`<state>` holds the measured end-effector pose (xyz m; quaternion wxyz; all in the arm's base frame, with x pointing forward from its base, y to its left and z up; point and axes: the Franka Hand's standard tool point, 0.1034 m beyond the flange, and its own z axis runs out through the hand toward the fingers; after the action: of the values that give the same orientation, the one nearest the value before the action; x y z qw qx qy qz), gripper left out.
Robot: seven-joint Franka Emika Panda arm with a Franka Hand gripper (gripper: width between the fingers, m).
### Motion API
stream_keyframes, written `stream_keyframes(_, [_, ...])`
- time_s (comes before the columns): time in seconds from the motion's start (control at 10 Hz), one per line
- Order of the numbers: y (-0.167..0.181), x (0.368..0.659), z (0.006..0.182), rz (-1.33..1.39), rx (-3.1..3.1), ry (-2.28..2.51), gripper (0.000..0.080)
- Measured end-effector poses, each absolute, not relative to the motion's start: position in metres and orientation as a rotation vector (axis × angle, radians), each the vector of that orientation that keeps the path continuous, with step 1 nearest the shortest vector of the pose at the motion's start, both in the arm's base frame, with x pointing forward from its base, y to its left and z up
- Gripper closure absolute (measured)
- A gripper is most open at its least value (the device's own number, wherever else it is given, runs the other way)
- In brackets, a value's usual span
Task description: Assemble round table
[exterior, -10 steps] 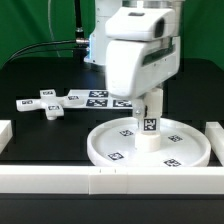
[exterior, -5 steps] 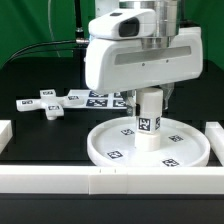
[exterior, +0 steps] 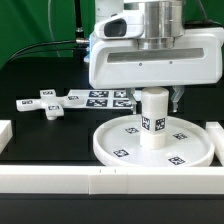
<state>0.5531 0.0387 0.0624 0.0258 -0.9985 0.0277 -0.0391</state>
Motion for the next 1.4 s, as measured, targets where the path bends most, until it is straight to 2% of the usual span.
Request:
stream_keyframes(0.2, [0.0382, 0.5531, 0.0622, -0.116, -3.071, 0.240, 0.0392])
stream_keyframes(0.6, [0.0397, 0.5524, 0.0617, -0.081, -2.903, 0.899, 0.0391])
stream_keyframes(1.1, [0.0411, 0.5553, 0.0619, -0.105, -2.736, 1.263, 0.0390])
stream_keyframes(1.4, [0.0401, 0.5542, 0.0624, -0.025, -2.474, 1.633, 0.0390])
